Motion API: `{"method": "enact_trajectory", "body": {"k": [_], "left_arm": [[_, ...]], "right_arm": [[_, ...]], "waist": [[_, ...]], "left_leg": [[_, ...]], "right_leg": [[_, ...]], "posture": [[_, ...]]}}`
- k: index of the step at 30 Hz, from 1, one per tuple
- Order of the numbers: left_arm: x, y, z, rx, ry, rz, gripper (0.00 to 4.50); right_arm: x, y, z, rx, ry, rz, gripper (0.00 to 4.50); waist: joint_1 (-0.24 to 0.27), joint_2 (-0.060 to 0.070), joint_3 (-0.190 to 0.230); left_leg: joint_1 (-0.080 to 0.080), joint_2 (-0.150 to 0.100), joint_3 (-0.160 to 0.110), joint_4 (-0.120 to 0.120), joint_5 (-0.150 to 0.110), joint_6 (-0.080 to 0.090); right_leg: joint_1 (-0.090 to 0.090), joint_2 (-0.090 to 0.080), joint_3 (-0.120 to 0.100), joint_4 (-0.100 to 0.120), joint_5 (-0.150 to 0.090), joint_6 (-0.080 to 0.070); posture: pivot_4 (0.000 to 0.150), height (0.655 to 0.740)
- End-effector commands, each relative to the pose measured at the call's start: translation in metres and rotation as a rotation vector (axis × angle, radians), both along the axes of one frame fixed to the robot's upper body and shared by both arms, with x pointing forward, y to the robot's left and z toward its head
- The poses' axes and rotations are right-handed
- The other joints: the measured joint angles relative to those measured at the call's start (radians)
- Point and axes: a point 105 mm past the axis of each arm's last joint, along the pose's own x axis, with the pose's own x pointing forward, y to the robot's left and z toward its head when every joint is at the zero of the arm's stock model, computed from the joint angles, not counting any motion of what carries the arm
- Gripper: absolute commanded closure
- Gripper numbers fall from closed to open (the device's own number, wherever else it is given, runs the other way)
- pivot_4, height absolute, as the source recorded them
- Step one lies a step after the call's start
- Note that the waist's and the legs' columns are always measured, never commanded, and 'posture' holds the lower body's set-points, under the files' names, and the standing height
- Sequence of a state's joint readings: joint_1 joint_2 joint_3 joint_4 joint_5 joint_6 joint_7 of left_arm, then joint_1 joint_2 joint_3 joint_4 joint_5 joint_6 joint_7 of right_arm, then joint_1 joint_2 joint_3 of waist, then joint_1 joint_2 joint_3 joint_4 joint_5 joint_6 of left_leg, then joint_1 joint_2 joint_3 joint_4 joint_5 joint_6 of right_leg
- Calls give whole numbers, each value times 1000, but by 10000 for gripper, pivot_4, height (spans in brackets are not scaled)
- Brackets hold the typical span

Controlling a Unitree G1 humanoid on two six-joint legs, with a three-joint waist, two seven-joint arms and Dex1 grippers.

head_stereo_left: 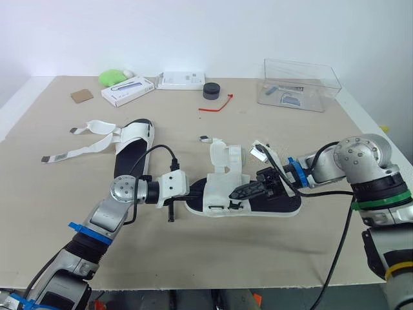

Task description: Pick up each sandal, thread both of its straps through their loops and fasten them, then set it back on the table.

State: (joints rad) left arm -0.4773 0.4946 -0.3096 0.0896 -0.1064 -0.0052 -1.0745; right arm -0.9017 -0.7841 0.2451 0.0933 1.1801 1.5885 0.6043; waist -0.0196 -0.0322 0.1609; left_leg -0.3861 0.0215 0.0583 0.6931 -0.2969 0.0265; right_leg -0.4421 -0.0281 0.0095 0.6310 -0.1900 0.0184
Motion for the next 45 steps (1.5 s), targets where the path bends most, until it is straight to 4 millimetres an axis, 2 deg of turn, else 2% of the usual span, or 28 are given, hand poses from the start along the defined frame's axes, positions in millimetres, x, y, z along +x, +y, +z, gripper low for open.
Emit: {"method": "enact_trajectory", "body": {"k": [1,8,14,21,23,25,26,27,33,43,45], "left_arm": [[-3,7,-22,79,53,16,45000],[-4,8,-23,81,59,18,45000],[-4,9,-24,82,59,19,45000],[-4,7,-24,81,58,16,45000],[-5,7,-24,82,59,15,45000],[-5,7,-24,83,59,13,45000],[-6,7,-24,84,59,13,45000],[-6,7,-24,85,60,13,45000],[-5,8,-24,86,57,15,45000],[-5,8,-24,90,57,16,45000],[-5,8,-24,90,57,15,45000]], "right_arm": [[-9,4,-1,-13,-38,54,44414],[-22,11,4,-37,-172,178,44414],[-30,10,1,-59,-181,233,44414],[-25,8,-9,-93,-219,227,44414],[-20,9,-6,-81,-249,216,37477],[-17,11,1,-53,-278,209,32796],[-15,11,5,-43,-290,206,26146],[-13,11,10,-34,-302,202,23519],[-3,10,31,6,-338,159,23519],[10,8,36,19,-320,82,23519],[13,9,38,30,-314,66,29477]], "waist": [[0,0,0],[0,1,-1],[0,1,-1],[0,1,-4],[0,1,-5],[0,1,-6],[0,1,-6],[0,1,-6],[0,1,-6],[0,1,-6],[-1,1,-6]], "left_leg": [[0,0,0,0,0,0],[0,0,-1,0,0,0],[0,0,-1,0,0,0],[0,0,-2,0,0,0],[0,0,-2,0,0,0],[1,0,-2,0,0,0],[1,0,-2,0,0,0],[1,0,-2,0,0,0],[1,0,-2,1,0,0],[1,0,-2,1,0,0],[1,0,-2,1,0,0]], "right_leg": [[0,0,0,0,0,0],[0,0,-1,0,0,0],[0,0,-1,0,0,0],[0,0,-2,0,-1,-1],[1,1,-2,0,-1,-1],[1,1,-3,0,-1,-1],[1,1,-3,0,-1,-1],[1,1,-3,0,-1,-1],[1,1,-3,0,0,-1],[1,1,-3,1,0,-1],[1,1,-3,1,0,-1]], "posture": [[1500,7400],[1500,7400],[1500,7400],[1500,7400],[1500,7400],[1500,7400],[1500,7400],[1500,7400],[1500,7400],[1500,7400],[1500,7400]]}}
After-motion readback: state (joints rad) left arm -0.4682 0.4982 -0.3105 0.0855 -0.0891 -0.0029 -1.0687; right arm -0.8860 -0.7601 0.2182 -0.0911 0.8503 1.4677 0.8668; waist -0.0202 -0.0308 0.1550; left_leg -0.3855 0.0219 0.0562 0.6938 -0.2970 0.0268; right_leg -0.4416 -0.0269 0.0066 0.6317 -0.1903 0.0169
